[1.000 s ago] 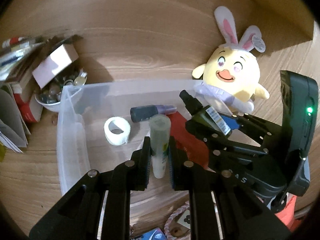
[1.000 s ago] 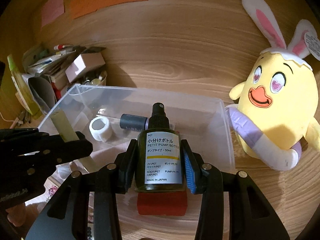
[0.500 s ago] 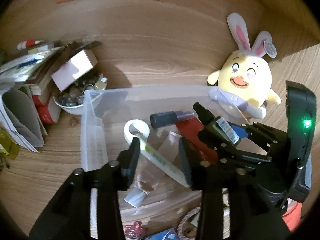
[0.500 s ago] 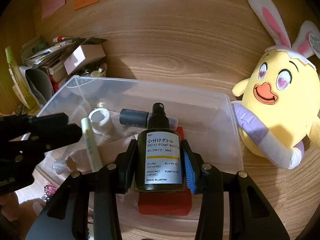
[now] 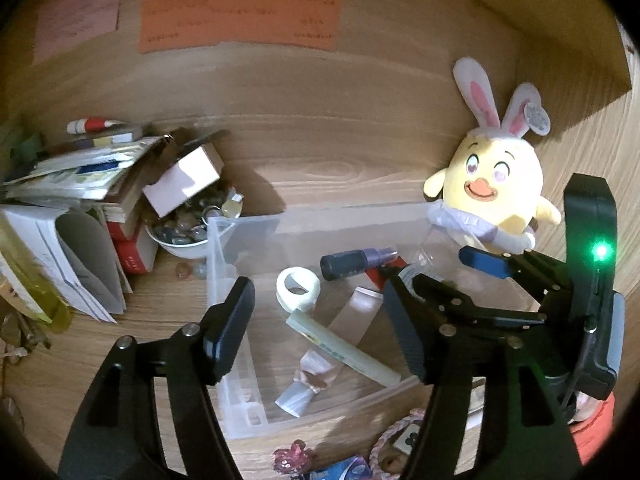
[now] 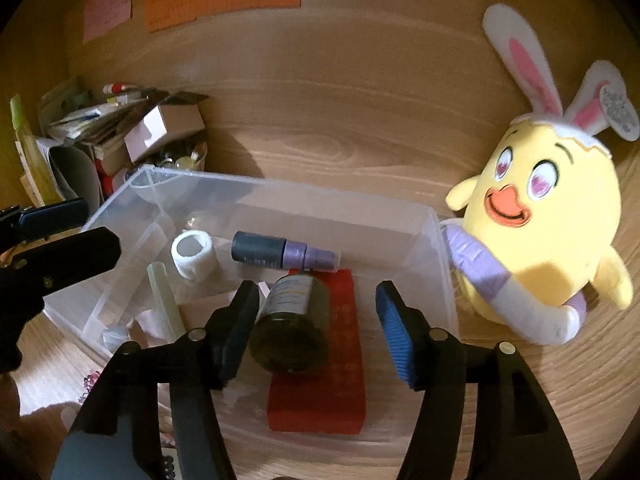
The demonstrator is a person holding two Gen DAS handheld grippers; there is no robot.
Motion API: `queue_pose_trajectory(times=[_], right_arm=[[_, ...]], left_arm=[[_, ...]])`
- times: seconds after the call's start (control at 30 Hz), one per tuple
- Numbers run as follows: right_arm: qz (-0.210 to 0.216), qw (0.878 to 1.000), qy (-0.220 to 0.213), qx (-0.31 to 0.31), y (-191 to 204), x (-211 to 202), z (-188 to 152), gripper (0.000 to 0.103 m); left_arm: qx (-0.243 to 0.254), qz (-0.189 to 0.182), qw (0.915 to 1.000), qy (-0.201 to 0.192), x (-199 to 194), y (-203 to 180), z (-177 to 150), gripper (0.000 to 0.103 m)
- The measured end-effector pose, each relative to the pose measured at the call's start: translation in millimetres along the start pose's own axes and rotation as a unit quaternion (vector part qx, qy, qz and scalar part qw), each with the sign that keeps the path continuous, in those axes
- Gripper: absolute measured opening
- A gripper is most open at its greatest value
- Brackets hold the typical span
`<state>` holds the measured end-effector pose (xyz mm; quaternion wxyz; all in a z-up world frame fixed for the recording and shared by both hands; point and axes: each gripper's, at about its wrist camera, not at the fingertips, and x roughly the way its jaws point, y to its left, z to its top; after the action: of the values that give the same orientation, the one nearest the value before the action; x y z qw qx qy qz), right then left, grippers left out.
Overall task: Organize objects
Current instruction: 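Lower the pump bottle and pale green tube into the box and open both tools, then withdraw both tools from the box toward the remaining items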
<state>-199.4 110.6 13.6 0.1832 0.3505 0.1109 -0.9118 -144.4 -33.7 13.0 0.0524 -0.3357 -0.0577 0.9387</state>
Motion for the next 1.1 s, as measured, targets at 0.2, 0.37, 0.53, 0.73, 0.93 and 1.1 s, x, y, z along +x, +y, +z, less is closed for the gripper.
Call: queue_pose_trajectory(times=[0.2, 0.37, 0.53, 0.73, 0.93, 1.1], right_arm=[[-0.002, 1.0, -0.02, 0.003, -2.3, -21.3, 3.4, 0.07], [0.003, 0.999, -0.037, -0.008, 2.0, -44.6, -1.8, 0.08], [0.015, 0.999, -0.042, -0.015, 5.9, -61.0, -10.3, 0.081], [0.022, 0.999, -0.041, -0.014, 6.1, -72.2, -23.8, 0.081], [0.023, 0.999, -0.025, -0.01, 4.8, -76.8, -45.2, 0.081], [0.012, 1.0, -0.003, -0.01, 3.5, -74.4, -66.7, 0.081]], left_arm=[[0.006, 0.006, 0.9997, -0.022, -22.7, 0.6, 1.3, 0.08], [0.025, 0.006, 0.9994, -0.025, -38.4, -5.2, -3.4, 0.088], [0.036, -0.001, 0.999, -0.025, -53.2, -9.2, -11.7, 0.094], [0.042, 0.0, 0.999, -0.018, -63.5, -10.1, -24.3, 0.097], [0.038, 0.005, 0.9992, 0.005, -63.2, -3.6, -41.2, 0.097], [0.03, 0.007, 0.999, 0.033, -58.2, 3.7, -59.3, 0.097]])
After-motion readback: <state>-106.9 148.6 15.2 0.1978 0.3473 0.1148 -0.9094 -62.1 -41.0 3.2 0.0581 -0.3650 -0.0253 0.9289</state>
